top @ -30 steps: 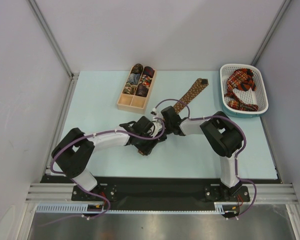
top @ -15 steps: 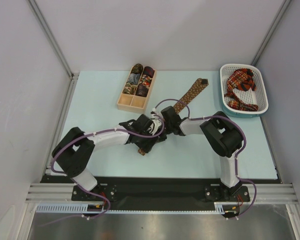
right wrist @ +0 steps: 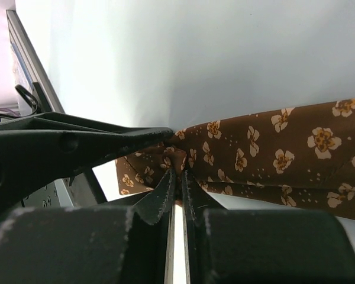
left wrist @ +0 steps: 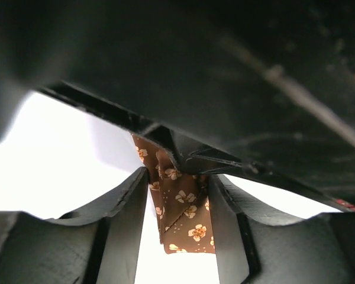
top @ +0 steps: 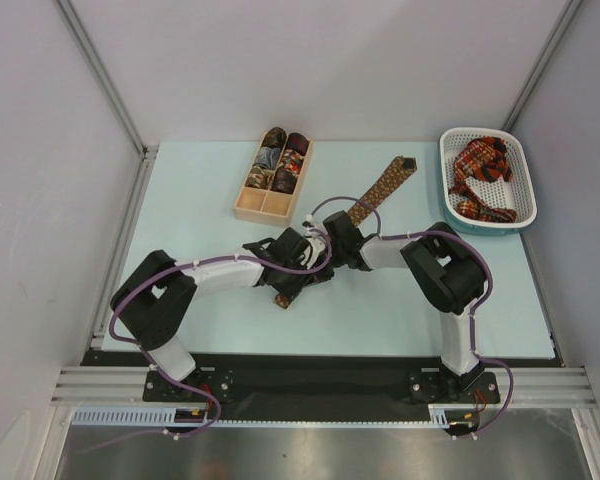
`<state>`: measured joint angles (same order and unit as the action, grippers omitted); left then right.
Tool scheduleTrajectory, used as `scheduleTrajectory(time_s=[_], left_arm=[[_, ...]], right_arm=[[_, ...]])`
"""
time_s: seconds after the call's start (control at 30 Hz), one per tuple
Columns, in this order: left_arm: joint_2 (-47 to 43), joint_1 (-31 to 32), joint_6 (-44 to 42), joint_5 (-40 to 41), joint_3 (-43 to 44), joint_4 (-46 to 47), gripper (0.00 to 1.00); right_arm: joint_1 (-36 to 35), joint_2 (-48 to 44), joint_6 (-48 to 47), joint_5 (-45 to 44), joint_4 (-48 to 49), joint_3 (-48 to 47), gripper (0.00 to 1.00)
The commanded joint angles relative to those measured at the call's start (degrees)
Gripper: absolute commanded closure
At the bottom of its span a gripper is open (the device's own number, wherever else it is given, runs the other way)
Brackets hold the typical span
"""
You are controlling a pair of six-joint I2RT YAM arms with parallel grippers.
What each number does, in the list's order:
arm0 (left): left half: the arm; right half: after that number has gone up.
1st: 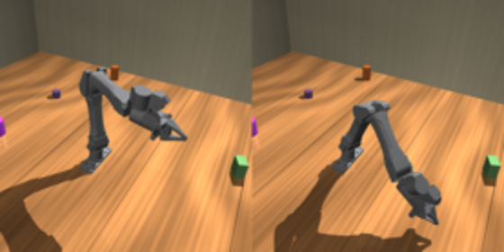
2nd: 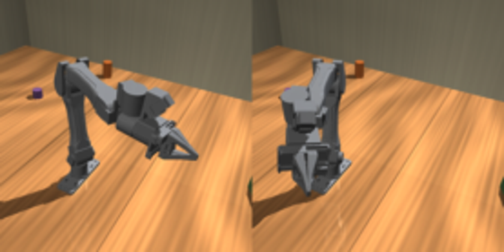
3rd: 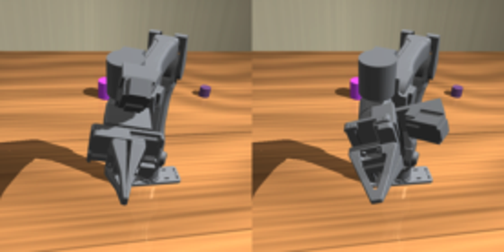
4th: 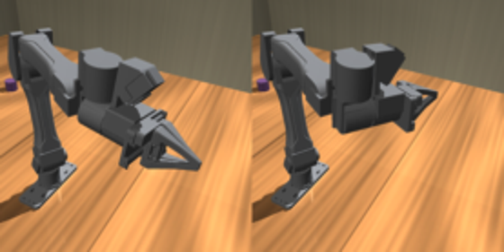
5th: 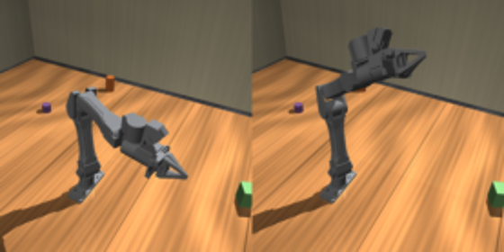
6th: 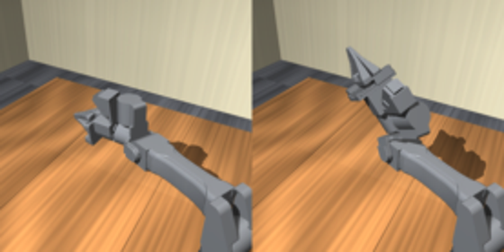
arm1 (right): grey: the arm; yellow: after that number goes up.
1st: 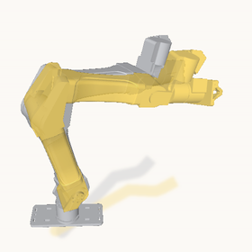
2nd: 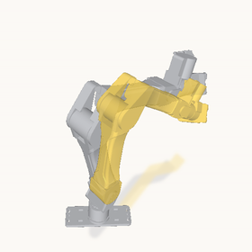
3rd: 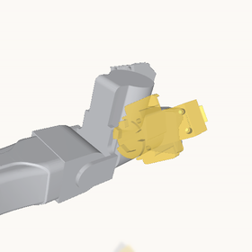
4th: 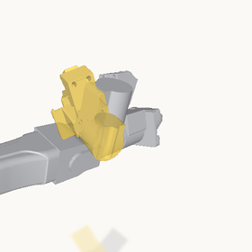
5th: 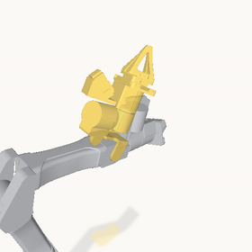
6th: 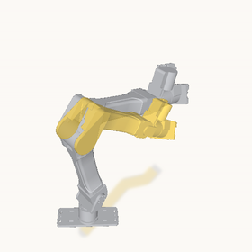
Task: Roll the ties
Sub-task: Roll the tie
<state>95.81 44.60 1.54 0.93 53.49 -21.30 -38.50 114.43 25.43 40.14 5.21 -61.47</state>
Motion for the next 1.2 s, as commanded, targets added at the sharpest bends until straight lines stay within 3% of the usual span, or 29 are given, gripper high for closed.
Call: scheduleTrajectory(time_s=[0.0,0.53,0.67,0.97,1.17], left_arm=[[1.57,0.75,-0.75,-0.4,1.26,0.73,0.52],[0.87,0.84,-3.47,-6.29,0.73,-2.17,0.55],[2.01,0.93,-3.74,-6.2,1.08,-3.57,0.6],[1.75,1.02,-3.91,-6.29,0.38,-3.22,0.61],[2.36,1.02,-4.27,-6.38,0.82,-3.57,0.61]], right_arm=[[-0.35,0.0,-0.29,2.22,1.38,-2.25,0.91],[-0.61,3.6,-0.73,1.61,-0.12,-5.85,0.91],[-0.52,3.87,-1.0,1.08,-1.08,-5.85,0.83],[1.41,-0.87,-0.38,-1.82,-3.19,-5.41,0.62],[3.87,-2.9,2.07,-2.52,-1.44,-4.36,0.57]])
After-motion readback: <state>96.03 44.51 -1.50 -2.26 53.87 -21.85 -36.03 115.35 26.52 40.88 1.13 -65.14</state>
